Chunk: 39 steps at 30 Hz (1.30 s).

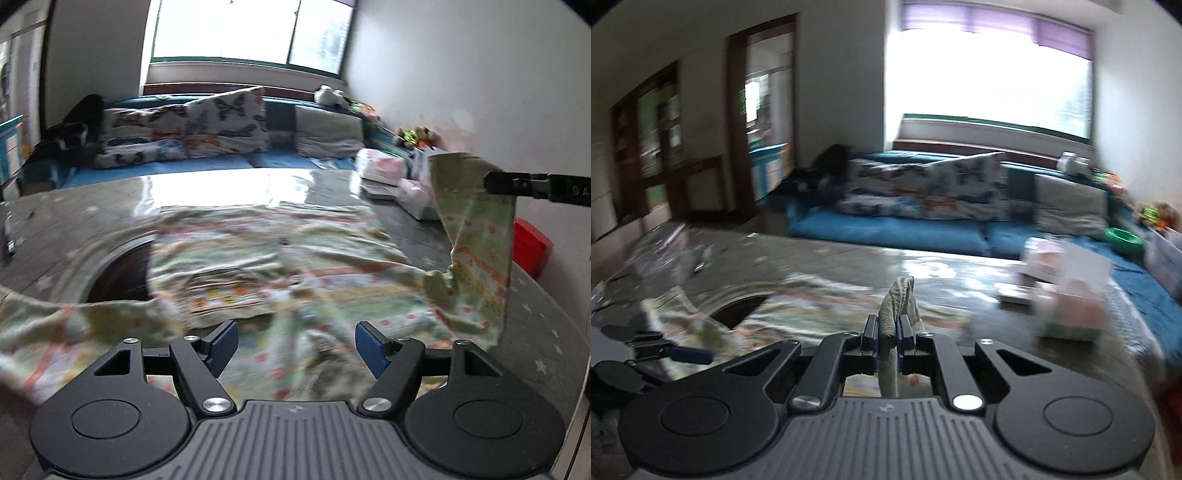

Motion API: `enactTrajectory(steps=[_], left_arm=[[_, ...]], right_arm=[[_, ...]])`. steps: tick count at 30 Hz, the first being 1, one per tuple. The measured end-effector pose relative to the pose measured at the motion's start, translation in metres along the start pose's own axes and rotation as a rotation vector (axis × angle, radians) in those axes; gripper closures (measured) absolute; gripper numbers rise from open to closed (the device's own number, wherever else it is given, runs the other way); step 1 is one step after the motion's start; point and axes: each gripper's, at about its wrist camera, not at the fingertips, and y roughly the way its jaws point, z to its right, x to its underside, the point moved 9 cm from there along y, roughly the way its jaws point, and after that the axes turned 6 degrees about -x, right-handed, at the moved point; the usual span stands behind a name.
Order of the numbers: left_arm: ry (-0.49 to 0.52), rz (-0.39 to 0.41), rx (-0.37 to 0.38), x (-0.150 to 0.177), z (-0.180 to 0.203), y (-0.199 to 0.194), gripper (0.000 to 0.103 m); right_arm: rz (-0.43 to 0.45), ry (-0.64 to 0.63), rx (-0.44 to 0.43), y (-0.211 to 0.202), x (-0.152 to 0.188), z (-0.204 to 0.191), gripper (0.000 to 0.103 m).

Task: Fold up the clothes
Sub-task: 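Lift the sleeve with the right gripper and fold it across the shirt front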

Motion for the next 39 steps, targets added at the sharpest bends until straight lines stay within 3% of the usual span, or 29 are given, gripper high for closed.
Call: enactTrajectory(steps=[7,14,19,24,29,36,39], left_arm=[[-0.078,0.005,-0.046,0.010,-0.042,-0.012,0.030],[-0.139,0.006,-0.078,0.015,-0.069,-0.017,0.030],[-0.143,-0.003,-0.083,0.016,-0.071,-0.014,0.030],[-0.133,0.000,-0.077,0.011,-0.064,-0.010,0.030],[-0.112,-0.014,-0.054,0.011,-0.051,-0.001,0.031],[-0.072,-0.055,-0.041,0.013,-0.030,0.023,0.047],[-0.066,-0.071,-0.051,0.013,-0.027,0.032,0.047]], right_arm=[[-0.087,-0.095,-0.124,0.053,0.008,-0.075,0.095],[-0.165,-0.144,-0.229,0.083,0.030,-0.119,0.094],[-0.177,-0.156,-0.285,0.086,0.036,-0.134,0.083],[-0.175,-0.139,-0.252,0.073,0.037,-0.109,0.082],[-0.249,-0.118,-0.156,0.061,0.066,-0.060,0.082],[-0.338,-0.032,-0.078,0.045,0.118,-0.008,0.082],[-0.341,-0.011,-0.072,0.039,0.128,0.001,0.082]])
